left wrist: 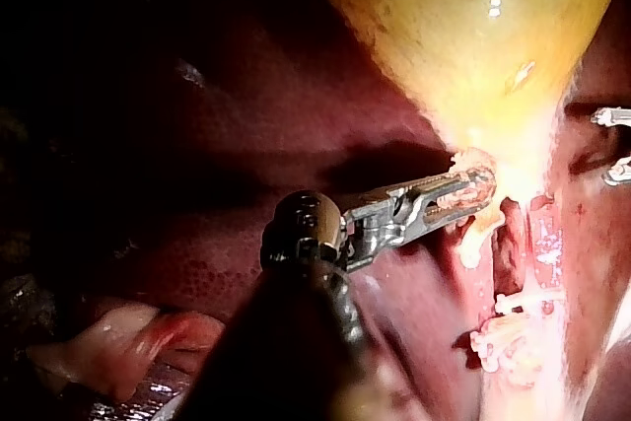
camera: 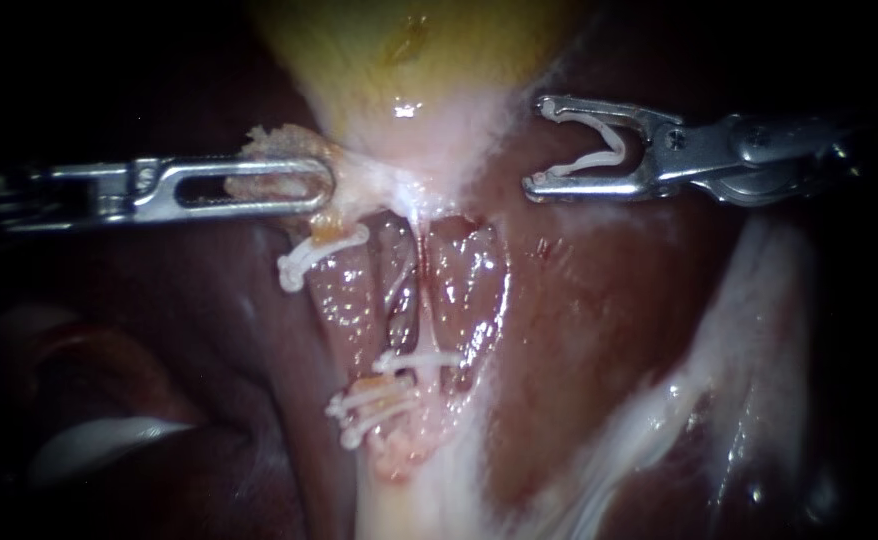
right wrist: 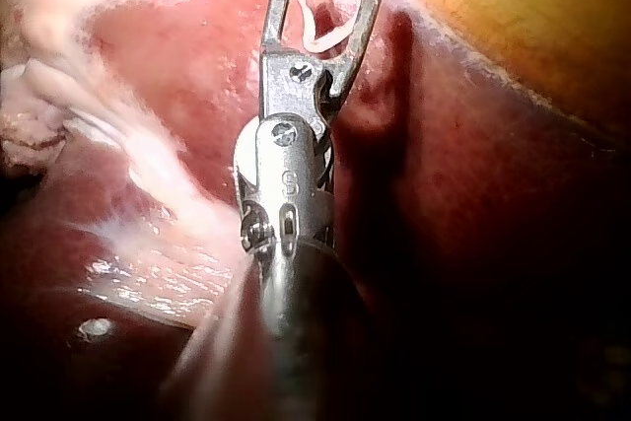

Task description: Clipping second clip right tube

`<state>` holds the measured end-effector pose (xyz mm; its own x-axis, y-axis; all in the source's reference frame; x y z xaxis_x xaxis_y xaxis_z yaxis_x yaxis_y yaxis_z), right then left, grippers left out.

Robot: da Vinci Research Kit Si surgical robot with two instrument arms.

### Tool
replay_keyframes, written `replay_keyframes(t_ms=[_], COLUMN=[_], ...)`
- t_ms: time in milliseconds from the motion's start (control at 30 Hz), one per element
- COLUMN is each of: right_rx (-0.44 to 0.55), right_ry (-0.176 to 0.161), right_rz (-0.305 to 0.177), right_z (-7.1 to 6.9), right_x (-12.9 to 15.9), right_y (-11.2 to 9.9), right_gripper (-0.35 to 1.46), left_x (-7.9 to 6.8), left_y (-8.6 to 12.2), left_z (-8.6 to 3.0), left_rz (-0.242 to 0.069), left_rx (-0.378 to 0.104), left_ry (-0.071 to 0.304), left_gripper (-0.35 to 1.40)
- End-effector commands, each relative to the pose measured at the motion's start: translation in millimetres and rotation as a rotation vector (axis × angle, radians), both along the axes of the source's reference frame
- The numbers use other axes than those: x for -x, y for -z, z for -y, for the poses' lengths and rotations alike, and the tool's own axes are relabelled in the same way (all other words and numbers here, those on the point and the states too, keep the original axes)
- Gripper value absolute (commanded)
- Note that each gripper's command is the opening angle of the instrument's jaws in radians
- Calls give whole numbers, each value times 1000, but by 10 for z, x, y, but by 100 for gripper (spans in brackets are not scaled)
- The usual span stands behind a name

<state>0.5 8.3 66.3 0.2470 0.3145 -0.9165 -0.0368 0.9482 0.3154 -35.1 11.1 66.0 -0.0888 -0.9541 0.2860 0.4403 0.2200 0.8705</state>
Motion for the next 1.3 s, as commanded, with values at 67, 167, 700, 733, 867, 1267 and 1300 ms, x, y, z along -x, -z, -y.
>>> replay_keyframes(t_ms=[67, 167, 700, 733, 867, 1267, 1300], right_rx=[0, 0, -262, -286, -349, -520, -530], right_ry=[0, 0, -49, -49, -37, -13, -13], right_rz=[0, 0, -23, -24, -15, 7, 9], right_z=[0, 1, 24, 27, 36, 74, 77], right_x=[0, 0, -4, -5, -10, -43, -45], right_y=[0, 0, 11, 12, 11, -9, -11], right_gripper=[50, 50, 48, 48, 47, 46, 46], left_x=[0, 0, 1, 1, 0, 0, 0], left_y=[1, 1, 1, 1, 1, 2, 2], left_z=[0, 1, 3, 3, 3, 4, 4], left_rz=[2, 1, 0, 0, 0, 0, 0], left_rx=[2, 2, 4, 4, 4, 4, 4], left_ry=[-1, 0, 1, 1, 1, 2, 2], left_gripper=[-35, -35, -35, -35, -35, -35, -35])
